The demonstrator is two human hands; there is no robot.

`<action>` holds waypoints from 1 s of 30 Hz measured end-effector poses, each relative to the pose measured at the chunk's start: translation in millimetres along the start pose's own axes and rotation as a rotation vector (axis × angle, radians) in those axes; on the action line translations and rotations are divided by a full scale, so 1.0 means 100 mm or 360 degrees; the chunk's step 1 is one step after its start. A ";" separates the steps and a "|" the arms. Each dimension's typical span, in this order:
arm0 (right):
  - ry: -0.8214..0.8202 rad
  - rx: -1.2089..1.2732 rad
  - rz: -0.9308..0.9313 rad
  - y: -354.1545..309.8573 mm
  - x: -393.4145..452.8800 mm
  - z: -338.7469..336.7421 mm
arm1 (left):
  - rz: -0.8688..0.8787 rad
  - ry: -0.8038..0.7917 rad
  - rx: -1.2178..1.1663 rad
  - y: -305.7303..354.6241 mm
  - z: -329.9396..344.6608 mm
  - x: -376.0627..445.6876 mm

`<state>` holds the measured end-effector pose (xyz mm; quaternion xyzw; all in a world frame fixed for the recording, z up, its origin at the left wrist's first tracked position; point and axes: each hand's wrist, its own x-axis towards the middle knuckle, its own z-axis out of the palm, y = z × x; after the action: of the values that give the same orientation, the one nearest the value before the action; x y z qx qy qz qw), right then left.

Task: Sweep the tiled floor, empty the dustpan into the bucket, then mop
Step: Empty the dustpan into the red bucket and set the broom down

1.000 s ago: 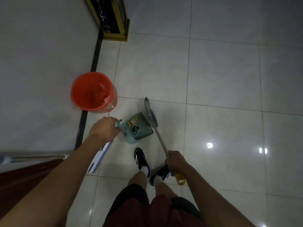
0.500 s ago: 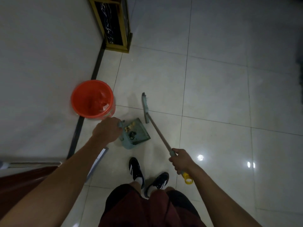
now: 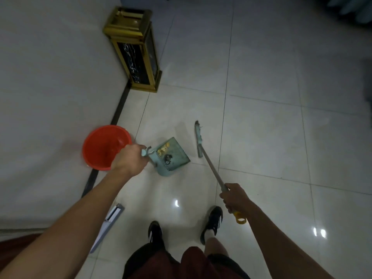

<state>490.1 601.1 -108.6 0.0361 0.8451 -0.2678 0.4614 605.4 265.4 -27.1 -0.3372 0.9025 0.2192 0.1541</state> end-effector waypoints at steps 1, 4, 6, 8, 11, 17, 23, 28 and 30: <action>-0.0018 0.0014 0.0000 0.00 0.07 -0.16 | -0.0036 0.0033 -0.0005 0.13 -0.02 0.01; -0.0104 0.0034 -0.0043 -0.02 0.23 -0.62 | -0.0127 0.0159 -0.0030 0.48 -0.09 0.07; -0.0150 0.0003 -0.0090 -0.07 0.31 -0.90 | -0.0178 0.0236 -0.0069 0.68 -0.14 0.11; -0.0180 -0.0004 -0.0129 -0.16 0.40 -1.14 | -0.0227 0.0294 -0.0123 0.86 -0.20 0.12; -0.0199 -0.0052 -0.0179 -0.30 0.51 -1.37 | -0.0288 0.0361 -0.0146 1.08 -0.27 0.12; -0.0223 -0.0109 -0.0290 -0.66 0.80 -1.61 | -0.0426 0.0446 -0.0243 1.27 -0.36 0.29; -0.0252 -0.0243 -0.0363 -1.26 1.22 -1.78 | -0.0491 0.0494 -0.0368 1.23 -0.41 0.61; -0.0278 -0.0421 -0.0430 -1.83 1.56 -1.91 | -0.0577 0.0538 -0.0468 1.15 -0.48 0.88; -0.0288 -0.0471 -0.0459 -2.01 1.65 -1.94 | -0.0609 0.0568 -0.0516 1.17 -0.52 0.93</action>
<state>186.5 492.5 -72.4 -0.1773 0.8267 -0.2063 0.4925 451.7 267.8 12.1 -0.5545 0.7887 0.2646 -0.0240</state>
